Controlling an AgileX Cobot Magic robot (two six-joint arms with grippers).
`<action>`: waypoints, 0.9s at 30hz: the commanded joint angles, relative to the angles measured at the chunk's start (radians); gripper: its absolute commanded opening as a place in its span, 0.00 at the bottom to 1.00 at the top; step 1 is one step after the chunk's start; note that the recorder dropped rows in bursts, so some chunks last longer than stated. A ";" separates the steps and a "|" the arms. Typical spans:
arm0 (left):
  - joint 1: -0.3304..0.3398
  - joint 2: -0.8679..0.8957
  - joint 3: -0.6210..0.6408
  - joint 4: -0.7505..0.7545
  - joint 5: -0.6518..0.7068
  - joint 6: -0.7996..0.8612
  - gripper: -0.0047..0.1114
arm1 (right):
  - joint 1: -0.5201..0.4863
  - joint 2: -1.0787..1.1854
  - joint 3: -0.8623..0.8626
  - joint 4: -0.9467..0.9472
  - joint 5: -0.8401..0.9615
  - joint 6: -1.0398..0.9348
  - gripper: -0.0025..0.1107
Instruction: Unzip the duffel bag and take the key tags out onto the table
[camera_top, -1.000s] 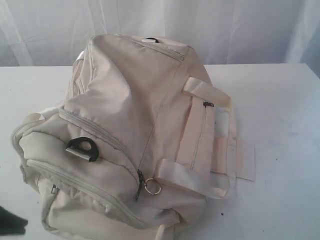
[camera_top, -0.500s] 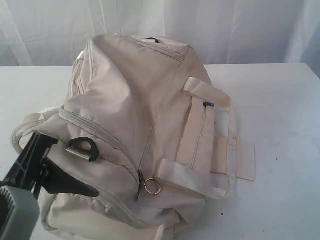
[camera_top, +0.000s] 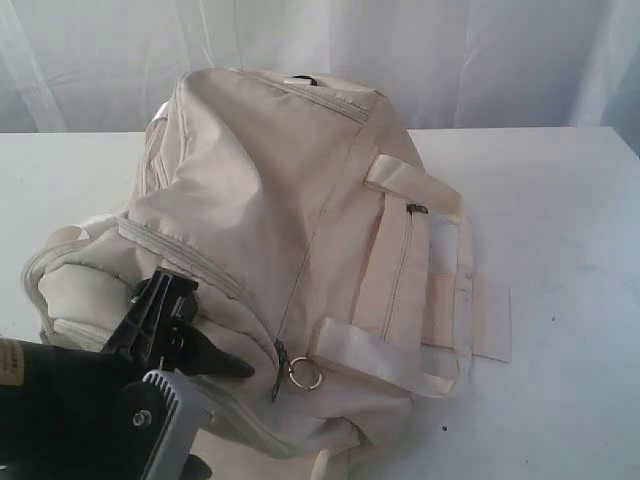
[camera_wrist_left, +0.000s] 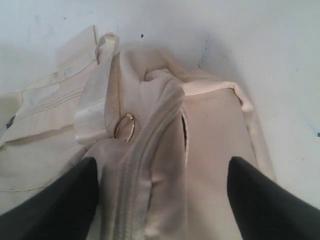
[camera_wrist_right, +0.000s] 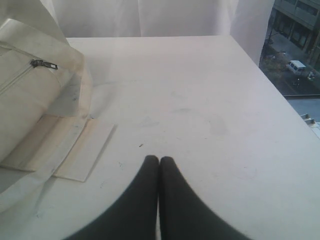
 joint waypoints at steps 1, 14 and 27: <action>-0.005 0.003 0.008 -0.010 -0.001 -0.002 0.63 | -0.008 -0.006 -0.002 0.000 -0.008 0.001 0.02; -0.005 0.003 0.056 0.011 -0.088 -0.002 0.52 | -0.008 -0.006 -0.002 0.000 -0.008 0.001 0.02; -0.005 0.003 0.056 0.011 -0.082 -0.005 0.20 | -0.008 -0.006 -0.002 0.043 -0.191 0.053 0.02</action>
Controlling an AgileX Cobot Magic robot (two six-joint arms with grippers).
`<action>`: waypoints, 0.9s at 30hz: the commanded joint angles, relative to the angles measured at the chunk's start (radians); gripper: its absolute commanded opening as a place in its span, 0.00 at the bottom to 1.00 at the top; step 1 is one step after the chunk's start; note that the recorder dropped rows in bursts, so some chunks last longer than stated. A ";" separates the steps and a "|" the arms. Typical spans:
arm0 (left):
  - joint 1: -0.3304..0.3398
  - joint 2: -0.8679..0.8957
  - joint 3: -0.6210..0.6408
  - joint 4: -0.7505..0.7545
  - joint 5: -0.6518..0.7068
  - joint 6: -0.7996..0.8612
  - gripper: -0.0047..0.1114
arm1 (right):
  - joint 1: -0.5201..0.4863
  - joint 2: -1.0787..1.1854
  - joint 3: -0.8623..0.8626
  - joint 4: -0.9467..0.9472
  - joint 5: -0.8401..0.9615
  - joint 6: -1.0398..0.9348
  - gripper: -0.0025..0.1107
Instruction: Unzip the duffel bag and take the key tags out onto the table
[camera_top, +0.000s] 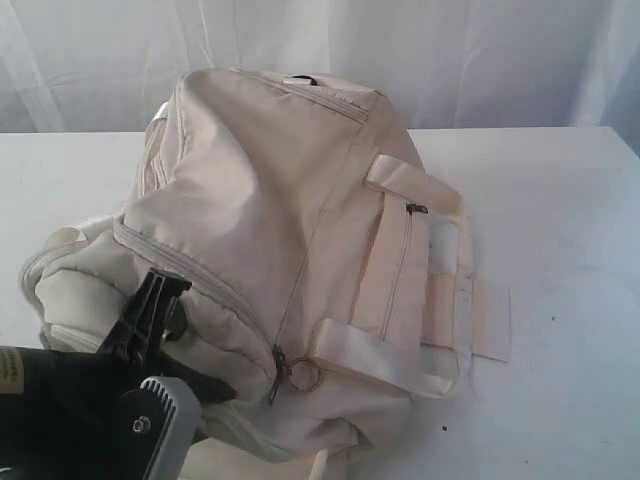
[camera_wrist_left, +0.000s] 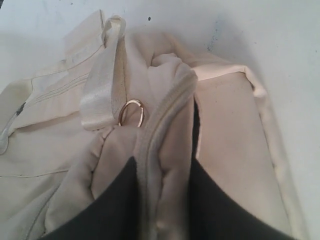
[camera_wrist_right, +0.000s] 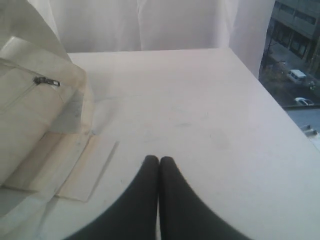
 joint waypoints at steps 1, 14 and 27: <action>-0.005 -0.001 0.010 -0.008 0.019 -0.008 0.17 | -0.008 -0.006 -0.002 0.058 -0.189 0.058 0.02; -0.005 -0.003 0.010 -0.008 0.009 -0.033 0.04 | -0.008 -0.006 -0.002 0.113 -0.802 0.670 0.02; -0.005 -0.003 0.010 -0.014 -0.027 -0.033 0.04 | 0.043 0.326 -0.253 -1.330 -0.847 1.669 0.02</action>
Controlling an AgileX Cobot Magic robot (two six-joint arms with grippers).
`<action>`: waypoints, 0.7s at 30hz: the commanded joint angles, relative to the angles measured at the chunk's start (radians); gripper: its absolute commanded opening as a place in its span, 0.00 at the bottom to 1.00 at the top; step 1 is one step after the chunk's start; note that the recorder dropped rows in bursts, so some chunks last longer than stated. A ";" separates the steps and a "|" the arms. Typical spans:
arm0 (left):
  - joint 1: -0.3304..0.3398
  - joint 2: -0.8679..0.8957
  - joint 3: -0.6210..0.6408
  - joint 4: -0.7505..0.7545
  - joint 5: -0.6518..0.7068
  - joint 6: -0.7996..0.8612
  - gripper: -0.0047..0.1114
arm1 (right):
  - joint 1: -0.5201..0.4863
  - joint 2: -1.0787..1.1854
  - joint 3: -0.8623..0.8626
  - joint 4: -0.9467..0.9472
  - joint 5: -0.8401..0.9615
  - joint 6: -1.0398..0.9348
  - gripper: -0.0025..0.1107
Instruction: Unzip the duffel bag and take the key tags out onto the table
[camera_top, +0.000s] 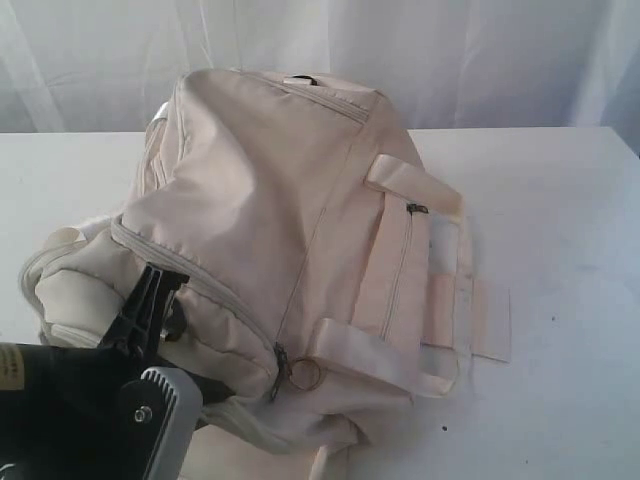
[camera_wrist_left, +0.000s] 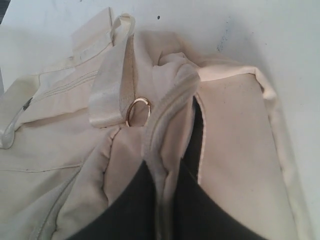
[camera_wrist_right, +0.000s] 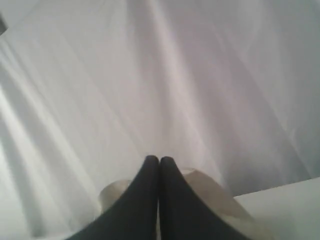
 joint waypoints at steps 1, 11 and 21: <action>-0.005 -0.003 0.010 -0.014 -0.003 -0.013 0.04 | 0.009 0.256 -0.141 -0.618 -0.210 0.433 0.02; -0.005 -0.072 0.010 -0.014 -0.009 -0.027 0.04 | 0.035 0.808 -0.435 -0.881 -0.599 0.575 0.02; -0.005 -0.096 0.010 -0.014 -0.009 -0.065 0.04 | 0.158 0.961 -0.546 -0.881 0.004 0.022 0.02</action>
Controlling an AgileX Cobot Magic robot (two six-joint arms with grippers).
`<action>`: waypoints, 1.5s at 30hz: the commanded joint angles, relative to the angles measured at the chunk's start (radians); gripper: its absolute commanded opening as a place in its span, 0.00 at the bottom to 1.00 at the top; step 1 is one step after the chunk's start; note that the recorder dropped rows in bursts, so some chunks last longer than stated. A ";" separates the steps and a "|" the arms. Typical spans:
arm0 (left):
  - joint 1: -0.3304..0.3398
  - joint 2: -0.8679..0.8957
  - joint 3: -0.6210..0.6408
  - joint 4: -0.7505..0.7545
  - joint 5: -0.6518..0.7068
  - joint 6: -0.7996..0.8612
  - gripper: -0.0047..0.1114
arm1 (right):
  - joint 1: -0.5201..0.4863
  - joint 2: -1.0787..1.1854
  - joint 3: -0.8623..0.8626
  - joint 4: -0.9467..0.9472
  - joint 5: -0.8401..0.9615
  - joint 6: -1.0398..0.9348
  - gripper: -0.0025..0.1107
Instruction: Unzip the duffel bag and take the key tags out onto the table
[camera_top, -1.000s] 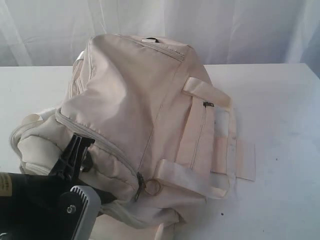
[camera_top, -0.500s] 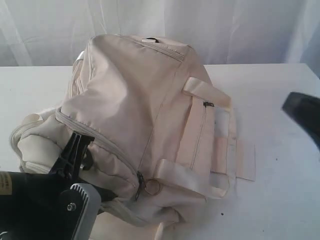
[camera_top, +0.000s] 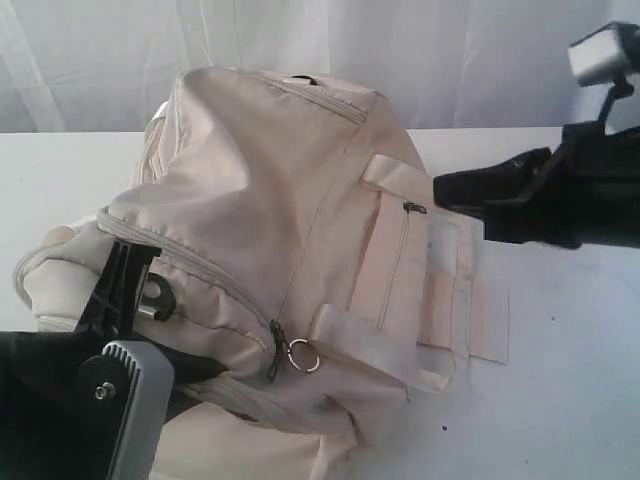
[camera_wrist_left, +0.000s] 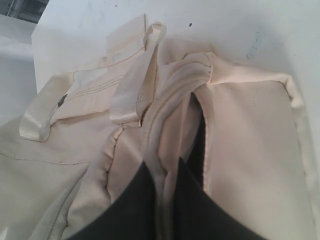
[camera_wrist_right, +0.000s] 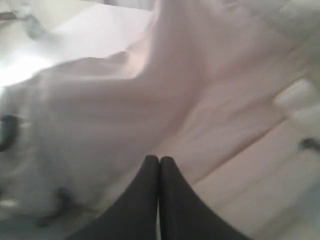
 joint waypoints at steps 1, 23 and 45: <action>-0.005 -0.016 0.006 -0.014 0.011 -0.017 0.04 | 0.043 0.012 -0.018 0.003 0.485 -0.365 0.02; -0.005 -0.016 0.006 -0.014 0.014 -0.017 0.04 | 0.348 0.209 -0.321 2.194 1.523 -2.423 0.02; -0.005 -0.016 0.006 -0.014 0.016 -0.017 0.04 | 0.651 0.480 -0.326 2.181 1.380 -2.715 0.69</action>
